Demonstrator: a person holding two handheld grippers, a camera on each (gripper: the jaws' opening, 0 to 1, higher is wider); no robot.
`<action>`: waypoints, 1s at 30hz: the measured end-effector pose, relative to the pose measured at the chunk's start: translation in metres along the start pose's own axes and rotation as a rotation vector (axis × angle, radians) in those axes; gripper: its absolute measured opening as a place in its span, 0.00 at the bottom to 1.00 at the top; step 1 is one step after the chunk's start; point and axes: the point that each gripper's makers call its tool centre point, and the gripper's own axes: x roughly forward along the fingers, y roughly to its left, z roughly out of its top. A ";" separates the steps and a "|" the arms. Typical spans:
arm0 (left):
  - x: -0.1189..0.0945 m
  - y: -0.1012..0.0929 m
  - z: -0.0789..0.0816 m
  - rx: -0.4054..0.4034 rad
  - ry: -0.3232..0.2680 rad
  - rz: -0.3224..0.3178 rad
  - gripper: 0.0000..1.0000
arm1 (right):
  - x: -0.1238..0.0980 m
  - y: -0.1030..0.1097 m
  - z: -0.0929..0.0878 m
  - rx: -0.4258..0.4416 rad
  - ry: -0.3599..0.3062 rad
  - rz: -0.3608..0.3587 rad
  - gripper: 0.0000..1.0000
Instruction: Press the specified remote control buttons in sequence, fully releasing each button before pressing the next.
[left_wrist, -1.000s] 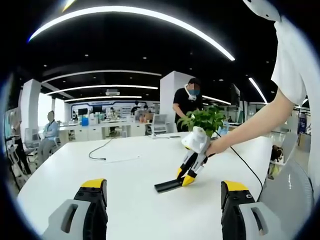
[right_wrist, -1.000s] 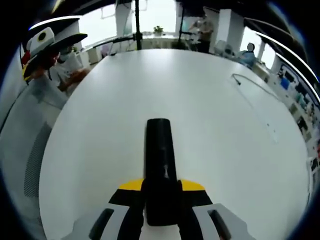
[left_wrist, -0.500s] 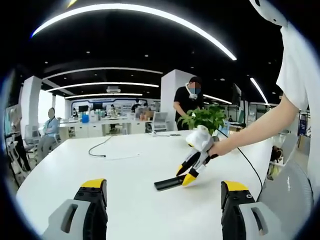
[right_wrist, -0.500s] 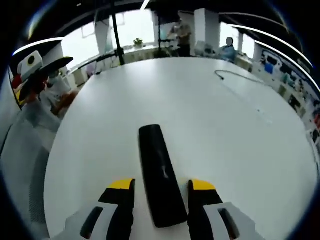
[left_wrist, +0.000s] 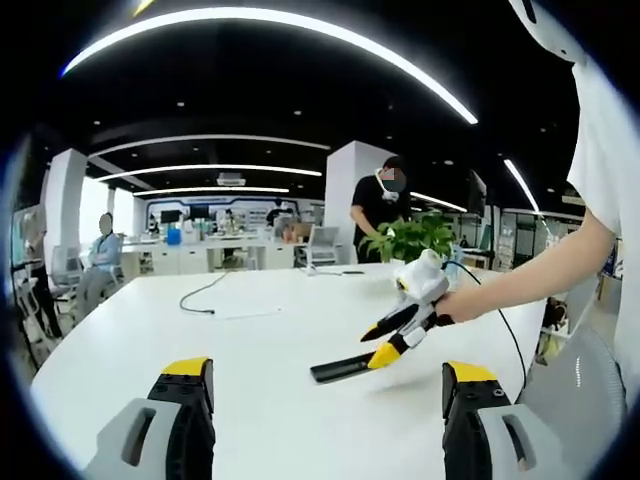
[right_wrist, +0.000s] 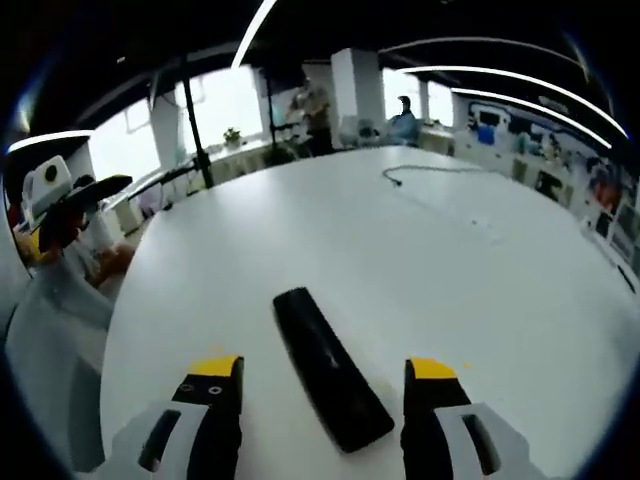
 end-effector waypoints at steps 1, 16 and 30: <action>0.000 0.000 0.000 0.000 0.000 0.000 0.98 | -0.001 0.001 0.001 0.004 -0.004 -0.002 0.70; -0.002 0.001 0.003 0.008 -0.014 0.008 0.98 | -0.031 0.004 0.021 0.058 -0.127 -0.119 0.99; -0.004 -0.001 0.006 0.005 -0.029 -0.002 0.97 | -0.064 0.022 0.032 0.041 -0.185 -0.187 0.99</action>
